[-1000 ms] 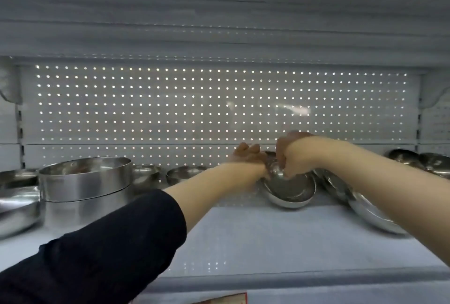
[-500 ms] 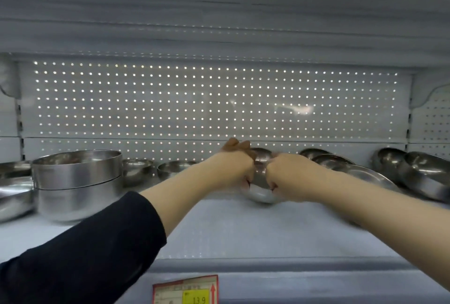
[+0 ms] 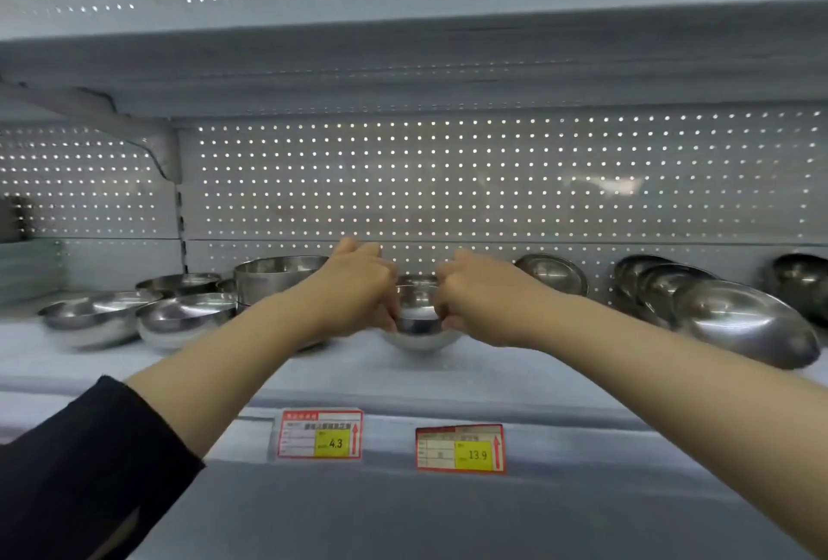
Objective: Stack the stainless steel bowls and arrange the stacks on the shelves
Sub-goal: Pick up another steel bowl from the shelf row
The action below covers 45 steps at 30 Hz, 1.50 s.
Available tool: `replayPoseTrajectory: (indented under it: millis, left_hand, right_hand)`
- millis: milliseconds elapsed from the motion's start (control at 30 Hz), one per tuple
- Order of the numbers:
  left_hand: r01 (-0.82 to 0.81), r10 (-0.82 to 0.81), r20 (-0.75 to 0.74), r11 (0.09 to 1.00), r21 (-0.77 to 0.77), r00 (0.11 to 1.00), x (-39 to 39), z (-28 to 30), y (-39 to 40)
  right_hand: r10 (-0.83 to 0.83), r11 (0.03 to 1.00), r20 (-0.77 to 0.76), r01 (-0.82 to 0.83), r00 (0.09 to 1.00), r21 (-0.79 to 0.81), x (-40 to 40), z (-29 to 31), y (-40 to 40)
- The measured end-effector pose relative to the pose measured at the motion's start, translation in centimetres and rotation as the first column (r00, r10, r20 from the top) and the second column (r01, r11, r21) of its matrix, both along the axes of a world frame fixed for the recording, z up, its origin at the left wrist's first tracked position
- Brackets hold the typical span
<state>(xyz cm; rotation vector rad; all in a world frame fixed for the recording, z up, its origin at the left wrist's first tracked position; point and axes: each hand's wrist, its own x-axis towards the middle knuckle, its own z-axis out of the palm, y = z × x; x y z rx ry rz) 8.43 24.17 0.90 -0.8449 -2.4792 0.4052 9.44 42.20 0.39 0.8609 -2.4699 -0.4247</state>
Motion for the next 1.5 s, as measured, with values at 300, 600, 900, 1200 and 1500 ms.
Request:
replayPoseTrajectory:
  millis: [300, 600, 900, 1200, 1500]
  left_hand:
    - [-0.040, 0.038, -0.042, 0.998, -0.038, 0.998, 0.7, -0.4, -1.9]
    - [-0.075, 0.074, -0.014, 0.996, -0.056, 0.997, 0.6, -1.3, -2.7]
    - [-0.168, 0.168, 0.006, 0.981, 0.102, 0.986, 1.2, 2.9, 1.9]
    - [-0.044, 0.095, -0.185, 0.964, 0.264, 0.978, -2.5, 4.8, 17.7]
    - [-0.270, 0.275, -0.056, 0.960, 0.080, 0.960, -9.3, 1.0, 23.5]
  right_hand:
    - [-0.037, 0.997, 0.022, 0.038, 0.999, -0.063, 1.6, -0.8, -2.5]
    - [-0.014, 0.999, 0.003, 0.014, 1.000, -0.048, 2.1, -1.7, -3.3]
    - [0.017, 0.952, 0.029, -0.007, 0.999, -0.306, 1.6, 3.0, 4.1]
    - [-0.263, 0.886, 0.051, 0.262, 0.964, -0.383, -1.8, 6.6, 18.3]
    - [-0.287, 0.899, 0.240, 0.348, 0.927, -0.268, -8.0, 4.8, 19.9]
